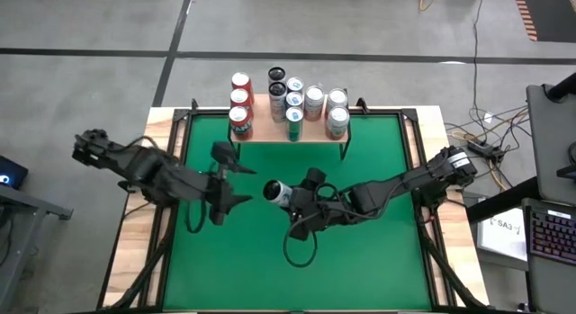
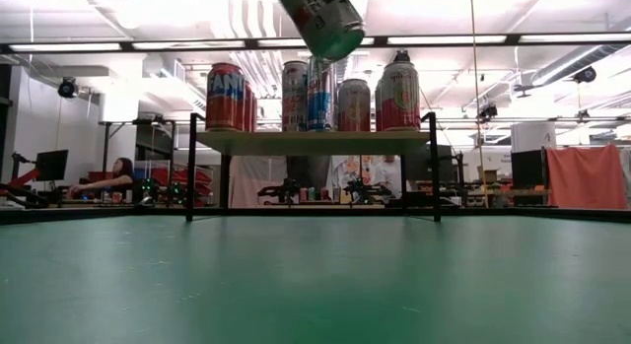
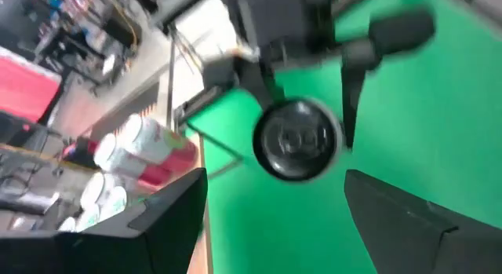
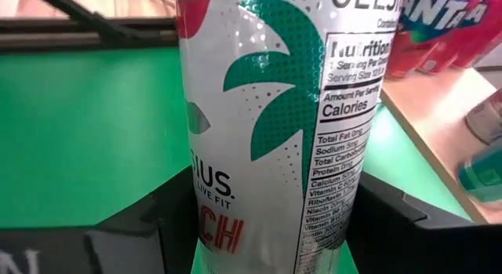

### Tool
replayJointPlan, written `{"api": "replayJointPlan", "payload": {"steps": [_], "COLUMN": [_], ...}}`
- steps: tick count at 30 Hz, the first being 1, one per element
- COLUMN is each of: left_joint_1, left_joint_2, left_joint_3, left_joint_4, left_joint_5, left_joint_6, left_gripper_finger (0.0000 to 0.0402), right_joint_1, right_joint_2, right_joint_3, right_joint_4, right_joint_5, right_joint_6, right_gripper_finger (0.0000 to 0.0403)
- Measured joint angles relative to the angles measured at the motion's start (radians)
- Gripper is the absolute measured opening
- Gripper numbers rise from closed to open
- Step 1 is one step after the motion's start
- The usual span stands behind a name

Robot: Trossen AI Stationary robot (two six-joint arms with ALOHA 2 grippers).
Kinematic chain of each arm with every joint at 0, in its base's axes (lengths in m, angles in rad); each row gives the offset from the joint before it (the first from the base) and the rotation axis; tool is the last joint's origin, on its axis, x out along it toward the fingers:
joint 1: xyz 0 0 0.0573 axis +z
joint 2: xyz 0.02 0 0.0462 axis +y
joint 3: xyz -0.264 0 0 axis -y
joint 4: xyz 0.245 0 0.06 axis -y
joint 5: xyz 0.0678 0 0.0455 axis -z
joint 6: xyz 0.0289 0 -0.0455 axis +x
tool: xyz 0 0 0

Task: Place canned beverage on shelf
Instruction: Put the white soda can on the shelf aligned with other white soda cans on the shelf

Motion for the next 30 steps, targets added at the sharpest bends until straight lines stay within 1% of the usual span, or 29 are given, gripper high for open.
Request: {"api": "replayJointPlan", "payload": {"steps": [2,5,10,13,16,18,21,25,30], "left_joint_1": [-0.001,-0.002,-0.001,-0.001,-0.001,-0.001,-0.001,-0.001,0.005], "left_joint_2": [-0.040,-0.097,-0.201,-0.252,-0.307,-0.341,-0.383,-0.436,-0.475], "left_joint_3": [-0.034,-0.120,-0.307,-0.410,-0.488,-0.536,-0.601,-0.692,-0.846], "left_joint_4": [0.057,0.146,0.361,0.451,0.517,0.545,0.593,0.679,0.859], "left_joint_5": [0.028,0.037,0.033,0.023,-0.004,-0.008,-0.008,-0.009,-0.009], "left_joint_6": [0.001,0.001,0.005,0.009,0.009,0.008,0.008,-0.002,0.015], "left_gripper_finger": [0.0285,0.0285,0.0285,0.0285,0.0285,0.0285,0.0285,0.0285,0.0285], "right_joint_1": [-0.003,-0.012,-0.045,-0.074,-0.108,-0.129,-0.156,-0.191,-0.215], "right_joint_2": [-0.001,-0.002,-0.006,-0.006,-0.006,-0.006,-0.004,0.003,0.037], "right_joint_3": [-0.026,-0.065,-0.129,-0.164,-0.209,-0.242,-0.292,-0.311,-0.302], "right_joint_4": [0.066,0.153,0.325,0.414,0.554,0.654,0.786,0.854,0.932], "right_joint_5": [0.001,-0.007,-0.009,-0.006,-0.002,0.021,0.103,0.157,0.145], "right_joint_6": [-0.016,-0.053,-0.075,-0.080,-0.084,-0.091,-0.098,-0.096,-0.110], "right_gripper_finger": [0.0232,0.0232,0.0232,0.0232,0.0232,0.0232,0.0232,0.0232,0.0232]}}
